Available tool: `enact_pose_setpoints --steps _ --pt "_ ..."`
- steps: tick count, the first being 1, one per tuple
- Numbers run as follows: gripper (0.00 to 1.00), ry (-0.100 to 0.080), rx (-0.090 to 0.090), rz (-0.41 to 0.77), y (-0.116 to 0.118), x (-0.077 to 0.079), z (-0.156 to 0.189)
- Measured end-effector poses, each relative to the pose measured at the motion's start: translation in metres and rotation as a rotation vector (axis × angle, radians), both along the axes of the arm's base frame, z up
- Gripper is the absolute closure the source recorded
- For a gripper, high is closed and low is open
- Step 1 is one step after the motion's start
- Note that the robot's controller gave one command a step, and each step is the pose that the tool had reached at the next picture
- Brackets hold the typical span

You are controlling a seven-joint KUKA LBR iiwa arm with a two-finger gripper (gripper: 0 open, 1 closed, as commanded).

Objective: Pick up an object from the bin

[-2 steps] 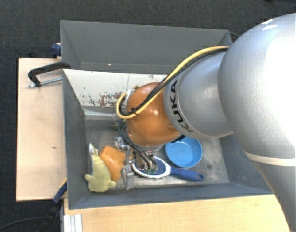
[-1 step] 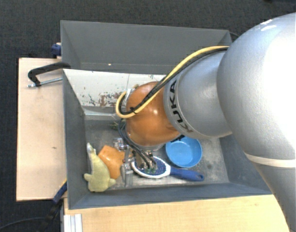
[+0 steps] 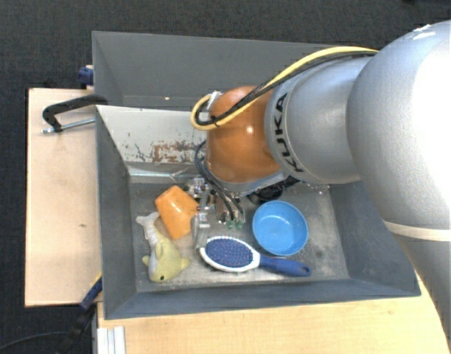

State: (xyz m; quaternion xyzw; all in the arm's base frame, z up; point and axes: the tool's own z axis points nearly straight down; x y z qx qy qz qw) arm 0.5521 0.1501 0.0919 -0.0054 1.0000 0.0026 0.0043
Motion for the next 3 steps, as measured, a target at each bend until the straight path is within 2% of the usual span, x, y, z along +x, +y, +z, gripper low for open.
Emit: enact_pose_setpoints --steps 1,2,3 --pt "1.00 -0.005 -0.001 0.027 0.005 -0.021 0.095" --pt "0.00 0.004 -0.003 0.025 0.005 -0.022 0.090" --pt "0.00 0.013 -0.004 0.028 0.047 -0.018 -0.025"
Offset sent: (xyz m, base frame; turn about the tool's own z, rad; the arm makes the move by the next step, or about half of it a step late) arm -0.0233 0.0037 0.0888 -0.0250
